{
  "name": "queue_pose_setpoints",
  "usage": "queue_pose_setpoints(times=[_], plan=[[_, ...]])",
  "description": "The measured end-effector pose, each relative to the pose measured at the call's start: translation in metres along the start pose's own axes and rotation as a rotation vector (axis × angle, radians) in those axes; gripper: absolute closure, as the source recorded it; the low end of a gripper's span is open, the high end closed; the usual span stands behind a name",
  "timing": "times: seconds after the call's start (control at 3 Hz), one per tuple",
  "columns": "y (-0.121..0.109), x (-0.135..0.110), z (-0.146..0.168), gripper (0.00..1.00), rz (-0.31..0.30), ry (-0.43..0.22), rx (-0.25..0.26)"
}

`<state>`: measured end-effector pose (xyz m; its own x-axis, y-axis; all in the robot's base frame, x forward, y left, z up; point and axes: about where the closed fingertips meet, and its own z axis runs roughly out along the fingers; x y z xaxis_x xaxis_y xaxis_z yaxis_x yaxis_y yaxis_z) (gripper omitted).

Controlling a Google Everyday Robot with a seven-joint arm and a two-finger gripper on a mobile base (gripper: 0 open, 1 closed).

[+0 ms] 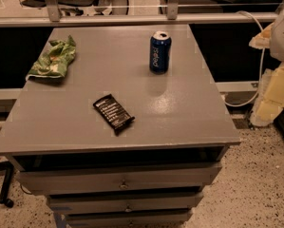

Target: Knock pepsi can over

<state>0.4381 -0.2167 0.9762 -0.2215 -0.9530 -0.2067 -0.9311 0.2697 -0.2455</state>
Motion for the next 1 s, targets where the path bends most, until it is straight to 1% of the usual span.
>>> queue_pose_setpoints(times=[0.33,0.67,1.0], plan=[[0.0,0.0,0.0,0.0,0.0,0.0,0.0],[-0.004,-0.005,0.004,0.0,0.007,-0.027,0.013],[-0.037,-0.018,0.022,0.0,0.049,-0.13,0.035]])
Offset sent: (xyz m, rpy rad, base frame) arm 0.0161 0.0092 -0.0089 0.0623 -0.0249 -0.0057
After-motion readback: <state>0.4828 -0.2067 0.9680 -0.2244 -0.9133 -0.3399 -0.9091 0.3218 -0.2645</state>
